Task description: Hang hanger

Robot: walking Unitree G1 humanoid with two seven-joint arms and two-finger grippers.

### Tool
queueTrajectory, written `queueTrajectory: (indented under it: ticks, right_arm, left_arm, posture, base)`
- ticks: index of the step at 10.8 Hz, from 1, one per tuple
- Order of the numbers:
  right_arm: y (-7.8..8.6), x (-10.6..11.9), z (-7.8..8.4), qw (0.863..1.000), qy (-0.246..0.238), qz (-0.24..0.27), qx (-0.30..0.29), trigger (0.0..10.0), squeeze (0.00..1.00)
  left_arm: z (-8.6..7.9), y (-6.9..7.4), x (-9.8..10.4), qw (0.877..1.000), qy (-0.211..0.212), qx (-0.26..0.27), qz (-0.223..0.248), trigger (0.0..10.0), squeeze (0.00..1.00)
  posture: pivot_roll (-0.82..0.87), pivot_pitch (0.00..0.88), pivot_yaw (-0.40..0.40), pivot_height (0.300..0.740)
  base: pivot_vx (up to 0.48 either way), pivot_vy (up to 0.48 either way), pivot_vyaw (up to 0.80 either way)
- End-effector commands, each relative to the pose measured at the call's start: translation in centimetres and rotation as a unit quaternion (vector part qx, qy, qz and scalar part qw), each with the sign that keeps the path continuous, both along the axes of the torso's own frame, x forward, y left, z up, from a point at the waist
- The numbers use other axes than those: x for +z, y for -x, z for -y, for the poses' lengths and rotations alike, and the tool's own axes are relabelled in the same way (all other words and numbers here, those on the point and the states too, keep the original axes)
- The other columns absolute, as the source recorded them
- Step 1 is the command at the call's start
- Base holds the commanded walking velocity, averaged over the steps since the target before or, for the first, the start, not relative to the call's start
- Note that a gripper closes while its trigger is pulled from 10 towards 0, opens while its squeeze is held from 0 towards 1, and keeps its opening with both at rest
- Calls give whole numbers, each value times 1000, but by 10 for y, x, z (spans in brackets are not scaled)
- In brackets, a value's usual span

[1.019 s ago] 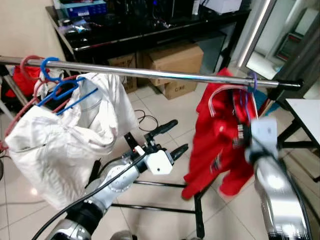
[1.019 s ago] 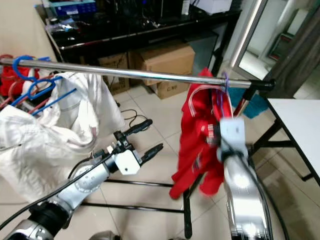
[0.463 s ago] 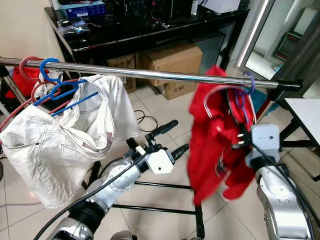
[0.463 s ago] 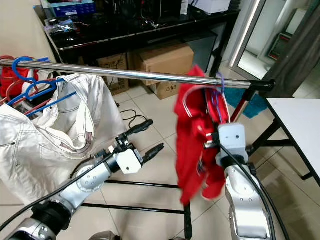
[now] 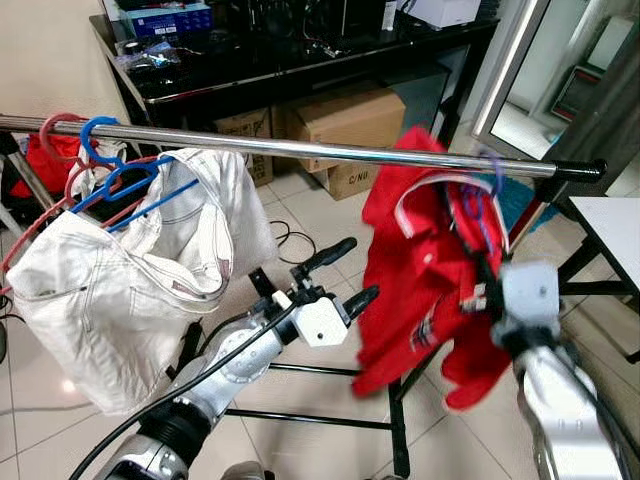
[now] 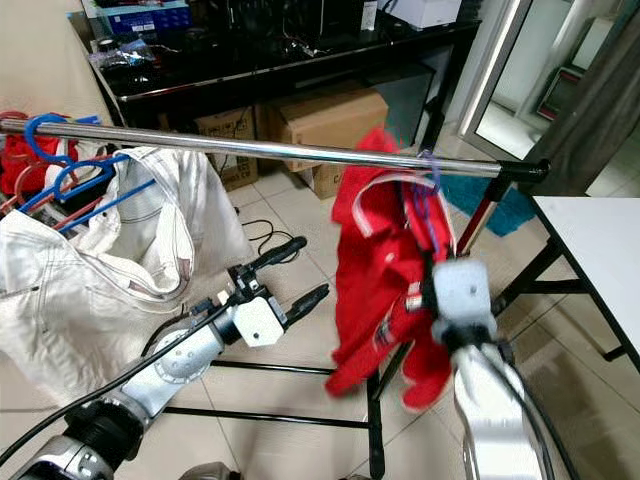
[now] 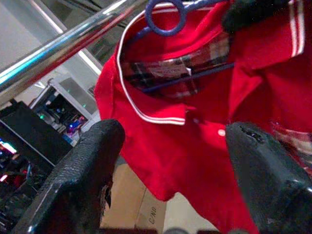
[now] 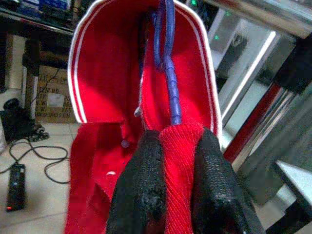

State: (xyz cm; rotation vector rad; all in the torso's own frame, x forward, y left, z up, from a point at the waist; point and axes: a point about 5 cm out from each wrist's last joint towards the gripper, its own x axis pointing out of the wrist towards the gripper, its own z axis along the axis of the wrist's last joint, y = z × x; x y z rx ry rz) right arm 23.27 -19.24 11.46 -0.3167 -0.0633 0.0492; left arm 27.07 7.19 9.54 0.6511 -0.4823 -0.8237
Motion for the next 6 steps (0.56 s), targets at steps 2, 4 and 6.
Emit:
queueTrajectory:
  ticks: [2,4,6]
  right_arm:
    - [2,7,3,999,23,46,0,0,0]
    - [11,-7,5,999,18,40,4,10000,0]
    - [18,-16,3,999,14,31,21,10000,0]
  left_arm:
    - [-3,-1,-3,999,27,17,-21,10000,0]
    - [-9,-6,-8,985,118,64,-108,10000,0]
    - [-13,-3,-17,978,133,75,-143,10000,0]
  posture:
    - [53,8,-15,740]
    - [47,10,-12,740]
    - [38,12,-8,740]
  base:
    - [0,0,0]
    - [0,0,0]
    - [0,0,0]
